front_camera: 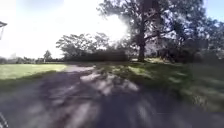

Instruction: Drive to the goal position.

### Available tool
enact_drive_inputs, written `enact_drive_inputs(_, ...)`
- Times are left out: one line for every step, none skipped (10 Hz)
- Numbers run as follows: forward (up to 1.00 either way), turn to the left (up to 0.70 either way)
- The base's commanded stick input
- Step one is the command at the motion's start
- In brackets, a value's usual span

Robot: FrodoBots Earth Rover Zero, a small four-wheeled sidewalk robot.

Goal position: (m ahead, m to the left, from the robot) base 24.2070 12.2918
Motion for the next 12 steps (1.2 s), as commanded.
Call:
enact_drive_inputs(0.85,0.27)
enact_drive_inputs(0.85,0.29)
enact_drive_inputs(0.85,0.18)
enact_drive_inputs(0.85,0.06)
enact_drive_inputs(0.85,0.0)
enact_drive_inputs(0.85,0.0)
enact_drive_inputs(0.85,0.0)
enact_drive_inputs(0.85,0.0)
enact_drive_inputs(0.85,0.0)
enact_drive_inputs(0.85,0.0)
enact_drive_inputs(0.85,0.01)
enact_drive_inputs(0.85,0.14)
